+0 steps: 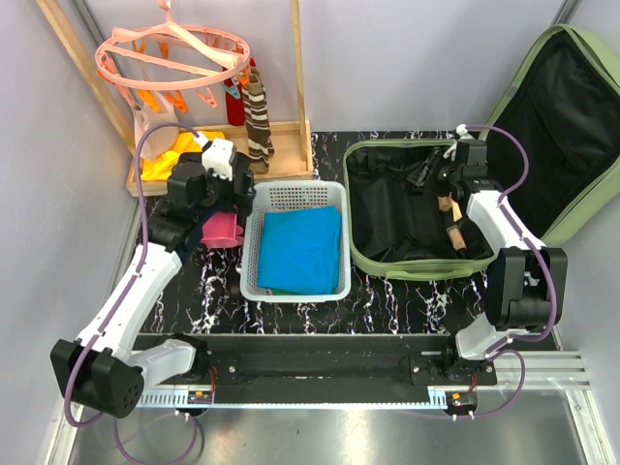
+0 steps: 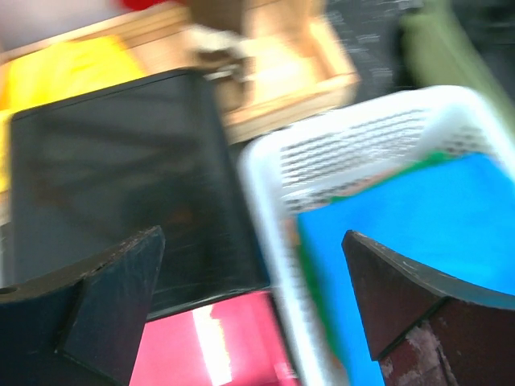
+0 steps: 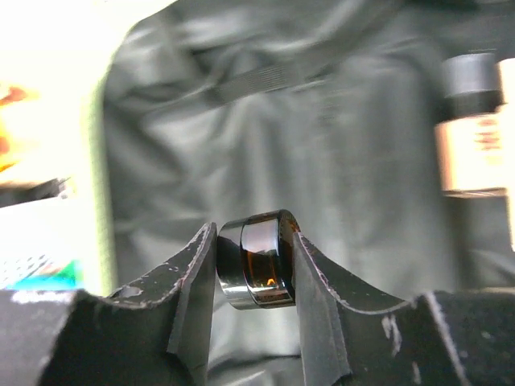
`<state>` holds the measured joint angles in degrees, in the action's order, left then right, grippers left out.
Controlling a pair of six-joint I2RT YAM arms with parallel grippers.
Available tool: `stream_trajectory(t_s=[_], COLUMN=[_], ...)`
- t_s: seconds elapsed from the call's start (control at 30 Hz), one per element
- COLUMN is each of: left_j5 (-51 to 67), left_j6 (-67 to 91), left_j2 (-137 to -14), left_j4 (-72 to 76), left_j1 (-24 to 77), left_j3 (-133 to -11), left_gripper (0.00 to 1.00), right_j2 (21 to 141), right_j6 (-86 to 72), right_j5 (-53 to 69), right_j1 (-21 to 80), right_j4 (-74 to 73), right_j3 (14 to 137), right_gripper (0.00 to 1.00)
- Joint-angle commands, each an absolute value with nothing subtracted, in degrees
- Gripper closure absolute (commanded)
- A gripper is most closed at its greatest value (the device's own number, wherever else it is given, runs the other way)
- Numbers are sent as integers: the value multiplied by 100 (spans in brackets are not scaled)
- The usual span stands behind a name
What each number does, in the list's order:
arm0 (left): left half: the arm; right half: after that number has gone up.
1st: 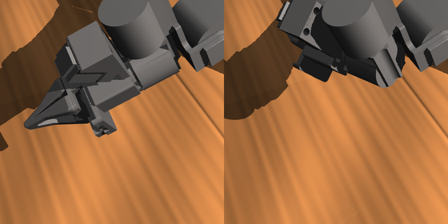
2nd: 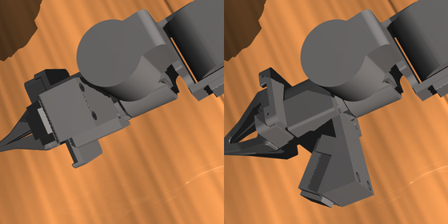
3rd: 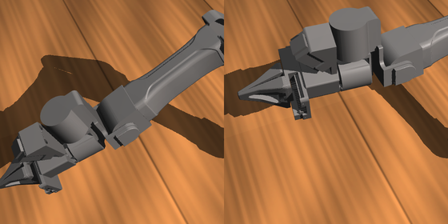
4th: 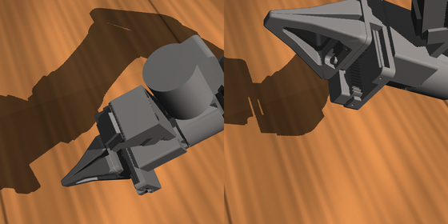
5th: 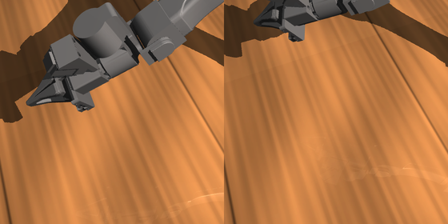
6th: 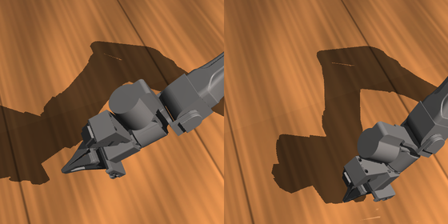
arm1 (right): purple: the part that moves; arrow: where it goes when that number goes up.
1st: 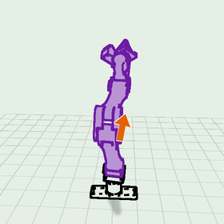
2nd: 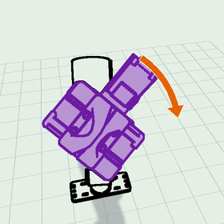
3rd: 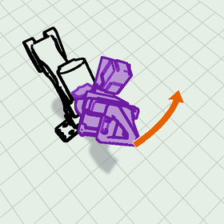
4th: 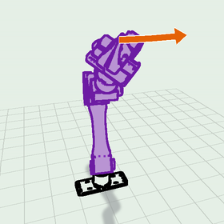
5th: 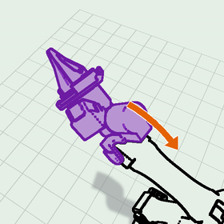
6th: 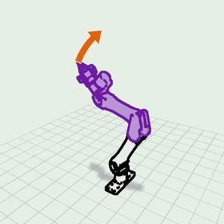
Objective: Open, take out, and arrange the luggage
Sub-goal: Pick up the object with the right arm, then pass the object from the right arm to the left
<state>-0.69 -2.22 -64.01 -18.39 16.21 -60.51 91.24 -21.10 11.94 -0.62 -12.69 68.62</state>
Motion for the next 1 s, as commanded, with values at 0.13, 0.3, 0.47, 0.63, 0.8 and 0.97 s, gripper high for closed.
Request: stream_trajectory(t_s=[0.13,0.3,0.47,0.63,0.8,0.97], left_j5=[2118,1951,1740,1722,1977,2013], left_j6=[606,913,1195,1160,1099,1029], left_j2=[-6477,-7180,-7645,-8322,-8753,-9069], left_j4=[-519,-291,553,843,1133,1327], left_j1=[2344,3075,3489,3779,3893,3911], left_j3=[-5994,-6223,-6196,-6573,-6741,-6934], left_gripper=[6,5,3,1,1,1], right_j2=[9176,9176,9106,9018,8930,8859], right_j6=[-3128,-3978,-4640,-4500,-4553,-4553], right_j5=[3838,4631,5132,5290,5388,5493], right_j1=[509,887,967,1011,1020,1028], right_j4=[-238,473,1309,994,1011,984], right_j3=[7066,6847,6478,6504,6407,6346], right_gripper=[100,100,100,100,100,100])
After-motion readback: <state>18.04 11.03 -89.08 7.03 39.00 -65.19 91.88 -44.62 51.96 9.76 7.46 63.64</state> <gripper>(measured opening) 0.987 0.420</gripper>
